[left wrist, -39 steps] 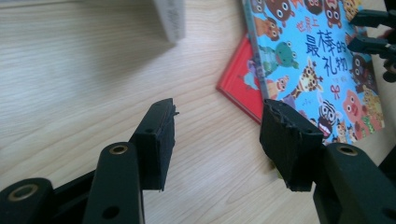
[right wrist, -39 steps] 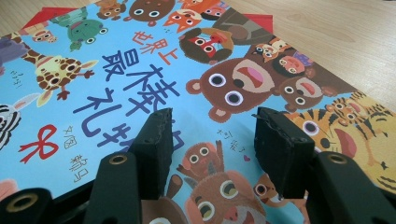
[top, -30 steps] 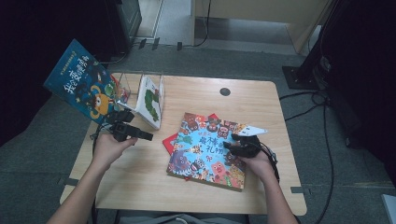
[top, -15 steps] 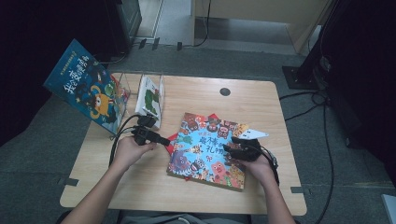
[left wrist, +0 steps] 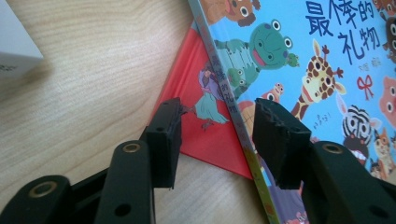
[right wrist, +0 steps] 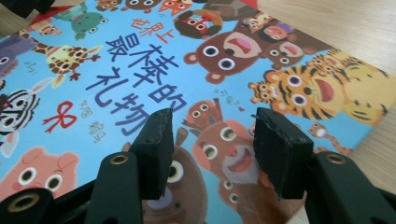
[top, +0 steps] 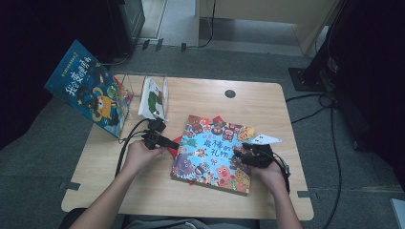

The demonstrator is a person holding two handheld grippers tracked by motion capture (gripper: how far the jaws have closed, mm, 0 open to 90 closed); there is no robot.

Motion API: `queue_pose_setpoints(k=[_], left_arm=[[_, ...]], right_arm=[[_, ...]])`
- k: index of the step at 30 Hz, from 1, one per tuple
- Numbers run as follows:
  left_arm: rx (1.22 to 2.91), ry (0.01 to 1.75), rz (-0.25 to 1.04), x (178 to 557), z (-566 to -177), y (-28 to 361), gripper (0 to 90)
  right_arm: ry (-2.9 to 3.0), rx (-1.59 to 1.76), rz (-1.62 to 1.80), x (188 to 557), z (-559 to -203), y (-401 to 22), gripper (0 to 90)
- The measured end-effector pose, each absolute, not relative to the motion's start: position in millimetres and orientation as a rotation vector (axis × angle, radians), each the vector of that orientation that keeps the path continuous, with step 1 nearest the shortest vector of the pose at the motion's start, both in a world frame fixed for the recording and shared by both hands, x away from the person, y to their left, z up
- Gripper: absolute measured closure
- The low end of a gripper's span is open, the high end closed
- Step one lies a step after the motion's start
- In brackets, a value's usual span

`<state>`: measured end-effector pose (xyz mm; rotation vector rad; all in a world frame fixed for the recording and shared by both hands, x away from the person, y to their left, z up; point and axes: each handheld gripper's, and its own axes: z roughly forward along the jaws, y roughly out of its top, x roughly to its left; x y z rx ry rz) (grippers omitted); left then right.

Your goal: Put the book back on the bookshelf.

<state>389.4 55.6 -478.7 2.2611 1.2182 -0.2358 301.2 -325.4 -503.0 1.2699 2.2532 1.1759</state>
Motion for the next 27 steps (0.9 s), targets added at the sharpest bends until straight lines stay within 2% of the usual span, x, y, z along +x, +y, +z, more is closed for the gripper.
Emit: queue_pose_setpoints(k=[4, 12, 17, 18, 20, 24, 27], left_arm=[[2.259, 1.214, -0.227, 388.1, -479.1, 55.0, 53.7], [2.278, 1.183, -0.107, 377.4, -479.5, 48.5, 53.9], [2.285, 1.154, -0.076, 375.7, -480.7, 46.7, 57.5], [2.262, 1.153, -0.104, 377.4, -482.2, 49.0, 60.3], [2.247, 1.154, -0.130, 378.9, -483.2, 50.6, 63.2], [2.210, 1.165, -0.143, 379.5, -485.7, 52.3, 70.7], [2.207, 1.160, -0.189, 378.4, -487.3, 53.8, 76.8]], right_arm=[[2.229, 1.290, 1.155, 299.8, -502.9, -331.9, 48.3], [2.185, 1.343, 1.137, 302.2, -502.4, -343.3, 51.8], [2.165, 1.380, 1.126, 304.6, -501.5, -349.2, 60.5], [2.156, 1.399, 1.114, 305.9, -500.7, -353.1, 67.0], [2.144, 1.416, 1.105, 307.0, -500.5, -357.0, 72.0], [2.102, 1.447, 1.061, 309.1, -501.1, -364.6, 77.1], [2.082, 1.476, 1.054, 309.4, -503.6, -370.5, 84.3]])
